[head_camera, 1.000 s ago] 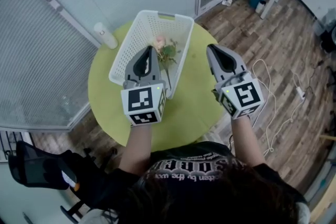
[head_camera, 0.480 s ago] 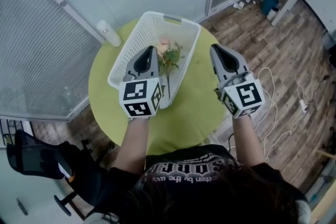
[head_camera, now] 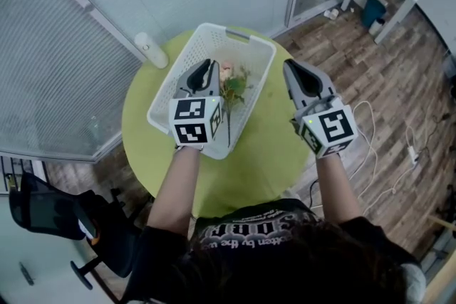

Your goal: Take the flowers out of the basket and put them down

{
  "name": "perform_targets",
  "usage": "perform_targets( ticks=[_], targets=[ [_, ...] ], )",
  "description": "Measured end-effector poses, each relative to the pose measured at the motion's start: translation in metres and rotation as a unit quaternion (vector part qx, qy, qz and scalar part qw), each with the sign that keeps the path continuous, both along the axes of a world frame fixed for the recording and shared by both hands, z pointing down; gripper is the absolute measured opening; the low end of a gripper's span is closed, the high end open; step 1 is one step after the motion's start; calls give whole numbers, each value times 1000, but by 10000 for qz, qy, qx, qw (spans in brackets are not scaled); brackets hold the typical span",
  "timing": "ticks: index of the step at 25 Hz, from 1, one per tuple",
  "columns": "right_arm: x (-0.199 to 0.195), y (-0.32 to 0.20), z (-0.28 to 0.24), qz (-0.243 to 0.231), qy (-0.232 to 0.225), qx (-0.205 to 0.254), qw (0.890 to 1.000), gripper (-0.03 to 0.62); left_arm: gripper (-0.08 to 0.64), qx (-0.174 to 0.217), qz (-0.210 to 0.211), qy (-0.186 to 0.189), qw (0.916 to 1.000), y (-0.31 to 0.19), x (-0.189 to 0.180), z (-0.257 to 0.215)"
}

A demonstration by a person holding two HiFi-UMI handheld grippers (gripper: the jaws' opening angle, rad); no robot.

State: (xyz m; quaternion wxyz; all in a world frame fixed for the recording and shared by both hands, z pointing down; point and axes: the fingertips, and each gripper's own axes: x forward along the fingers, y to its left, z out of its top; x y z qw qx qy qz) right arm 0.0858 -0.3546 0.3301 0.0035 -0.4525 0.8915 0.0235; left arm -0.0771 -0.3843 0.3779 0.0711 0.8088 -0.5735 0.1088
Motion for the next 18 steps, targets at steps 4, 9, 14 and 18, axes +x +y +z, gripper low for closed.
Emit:
perform_targets(
  ticks=[4, 9, 14, 18],
  targets=[
    [2, -4, 5, -46, 31, -44, 10000, 31, 120, -370, -196, 86, 9991, -11, -6, 21],
    [4, -14, 7, -60, 85, -24, 9999, 30, 269, -1207, -576, 273, 9906, -24, -16, 62],
    [-1, -15, 11, -154, 224, 149, 9995, 31, 333, -2026, -655, 260, 9767, -30, -20, 113],
    [0, -15, 14, -232, 150, 149, 9995, 31, 379, -2579, -755, 461, 9621, -29, -16, 150]
  ],
)
